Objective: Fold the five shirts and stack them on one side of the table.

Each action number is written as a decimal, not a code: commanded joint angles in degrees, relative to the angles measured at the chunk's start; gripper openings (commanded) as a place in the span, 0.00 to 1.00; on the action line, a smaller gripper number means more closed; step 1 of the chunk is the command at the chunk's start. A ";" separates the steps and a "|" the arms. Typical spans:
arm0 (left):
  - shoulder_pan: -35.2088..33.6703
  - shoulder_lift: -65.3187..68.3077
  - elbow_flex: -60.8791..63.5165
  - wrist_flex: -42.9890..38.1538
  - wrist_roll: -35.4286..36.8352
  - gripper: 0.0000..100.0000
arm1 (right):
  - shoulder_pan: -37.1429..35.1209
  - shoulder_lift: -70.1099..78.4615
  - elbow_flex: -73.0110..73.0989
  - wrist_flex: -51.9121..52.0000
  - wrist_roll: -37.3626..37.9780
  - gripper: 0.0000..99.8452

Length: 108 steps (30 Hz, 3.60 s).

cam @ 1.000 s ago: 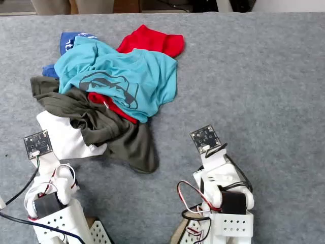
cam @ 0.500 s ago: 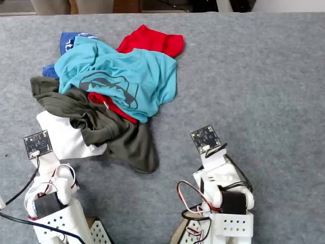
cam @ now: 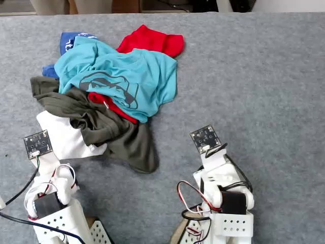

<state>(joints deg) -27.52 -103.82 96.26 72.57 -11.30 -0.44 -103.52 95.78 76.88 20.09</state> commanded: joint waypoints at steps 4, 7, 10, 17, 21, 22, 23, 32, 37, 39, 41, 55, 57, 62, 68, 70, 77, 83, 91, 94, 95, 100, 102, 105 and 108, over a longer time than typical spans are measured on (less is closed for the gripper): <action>-0.18 -0.40 0.62 0.35 -0.18 0.02 | -0.31 -6.46 1.01 -1.05 0.26 0.00; -0.18 -0.40 0.62 0.35 -0.18 0.02 | -0.31 -6.46 1.01 -1.05 0.26 0.00; -0.18 -0.40 0.62 0.35 -0.18 0.02 | -0.31 -6.46 1.01 -1.05 0.26 0.00; -0.18 -0.40 0.62 0.35 -0.18 0.02 | -0.40 -6.46 1.01 -1.05 0.26 0.00; -0.18 -0.40 0.62 0.35 -0.18 0.02 | -0.57 -6.46 1.01 -1.05 0.26 0.00; -0.18 -0.40 0.62 0.35 -0.18 0.02 | -0.57 -6.46 1.01 -1.05 0.26 0.00; -0.18 -0.40 0.62 0.35 -0.18 0.02 | -0.57 -6.46 1.01 -1.05 0.26 0.00; -0.18 -0.40 0.62 0.35 -0.18 0.02 | -0.48 -6.46 1.01 -15.30 0.26 0.00; -0.18 -0.40 0.62 0.35 -0.18 0.02 | -0.40 -6.46 1.01 -30.24 0.00 0.00; -0.18 -0.40 0.62 0.35 -0.18 0.02 | -0.40 -6.46 1.01 -35.78 -0.09 0.00; -0.18 -0.40 0.62 0.35 -0.18 0.02 | -0.40 -6.46 1.01 -40.09 -0.09 0.00; -0.18 -0.40 0.62 0.35 -0.18 0.02 | -0.40 -6.46 1.01 -43.08 0.26 0.00; -0.18 -0.40 0.62 0.35 -0.18 0.02 | -0.40 -6.46 1.01 -43.08 0.26 0.00; -0.18 -0.40 0.62 0.35 -0.18 0.02 | -0.40 -6.46 1.01 -42.99 0.26 0.00; -0.18 -0.40 0.62 0.35 -0.18 0.02 | -0.40 -6.46 1.01 -42.99 0.26 0.00; -0.18 -0.40 0.62 0.35 -0.18 0.02 | -0.40 -6.46 1.01 -42.99 0.26 0.00; -0.18 -0.40 0.62 0.35 -0.18 0.02 | -1.80 -6.46 1.01 -33.67 -0.09 0.00; -0.18 -0.40 0.62 0.35 -0.18 0.02 | -5.05 -6.46 1.01 -31.38 -0.09 0.00; -0.18 -0.40 0.62 0.35 -0.18 0.02 | -10.24 -6.46 0.92 -33.32 -0.09 0.00; -0.18 -0.40 0.62 0.35 -0.18 0.02 | -10.33 -6.46 0.48 -32.62 0.18 0.00; -0.18 -0.40 0.62 0.35 -0.18 0.02 | -10.51 -6.37 -0.40 -31.47 0.18 0.00; -0.18 -0.40 0.62 0.35 -0.18 0.02 | -10.42 -6.29 -9.27 -21.45 0.26 0.00; -0.18 -0.40 0.62 0.35 -0.18 0.02 | -10.51 -6.20 -12.62 -17.32 0.26 0.00; -0.18 -0.40 0.62 0.35 -0.18 0.02 | -10.42 -3.38 -15.96 -14.24 1.14 0.00; -0.18 -0.40 0.62 0.35 -0.18 0.02 | -10.33 2.33 -20.18 -14.07 2.37 0.00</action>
<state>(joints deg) -27.52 -103.82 96.26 72.57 -11.30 -10.20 -103.43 81.54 62.37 21.41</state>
